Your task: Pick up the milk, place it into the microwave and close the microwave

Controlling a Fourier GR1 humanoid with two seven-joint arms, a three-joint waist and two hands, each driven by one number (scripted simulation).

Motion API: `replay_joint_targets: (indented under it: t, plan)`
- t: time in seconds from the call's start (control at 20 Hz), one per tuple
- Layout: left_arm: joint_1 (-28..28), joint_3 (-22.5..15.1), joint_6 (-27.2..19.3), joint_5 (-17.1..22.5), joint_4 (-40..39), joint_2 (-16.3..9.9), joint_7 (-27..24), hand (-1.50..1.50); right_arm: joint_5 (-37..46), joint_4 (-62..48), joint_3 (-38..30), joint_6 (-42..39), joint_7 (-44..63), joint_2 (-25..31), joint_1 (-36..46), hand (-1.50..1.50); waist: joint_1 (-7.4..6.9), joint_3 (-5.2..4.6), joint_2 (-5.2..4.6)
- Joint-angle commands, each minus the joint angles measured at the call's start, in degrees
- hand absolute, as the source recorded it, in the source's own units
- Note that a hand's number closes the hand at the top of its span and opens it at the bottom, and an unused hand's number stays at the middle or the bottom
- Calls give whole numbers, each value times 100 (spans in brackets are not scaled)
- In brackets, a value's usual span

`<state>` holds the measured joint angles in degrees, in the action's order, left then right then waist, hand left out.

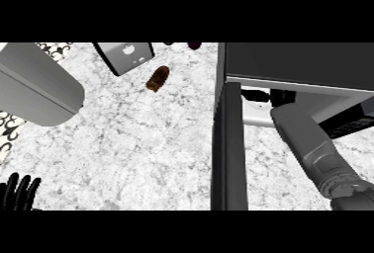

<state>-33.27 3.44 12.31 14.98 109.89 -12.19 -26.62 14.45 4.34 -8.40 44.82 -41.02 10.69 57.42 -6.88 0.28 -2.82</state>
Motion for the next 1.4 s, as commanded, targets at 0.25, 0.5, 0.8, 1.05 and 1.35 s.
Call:
replay_joint_targets:
  t: [0.25, 0.5, 0.8, 1.05, 1.35]
  plan:
    - [-188, -39, 130, -77, -78, 82, -248, -150, -165, 148, -193, -291, -430, 17, -348, -150, 99, 3, 49]
    - [-372, -6, 155, -132, 81, 80, -285, -150, -196, 137, -252, -442, -443, 93, -371, -150, 139, 0, 86]
    - [-444, 120, 160, -30, 168, 114, -274, -150, -500, 368, -530, -1261, -1078, 67, -806, -150, 293, -2, 138]
    - [-712, -281, 23, -426, 446, 419, -311, -150, -578, 425, -558, -2070, -1438, -6, -1048, -150, 420, -9, 196]
    - [-794, -460, 61, -883, 190, 486, -451, -150, -754, 614, -624, -2433, -1462, -337, -1352, -150, 568, -21, 252]
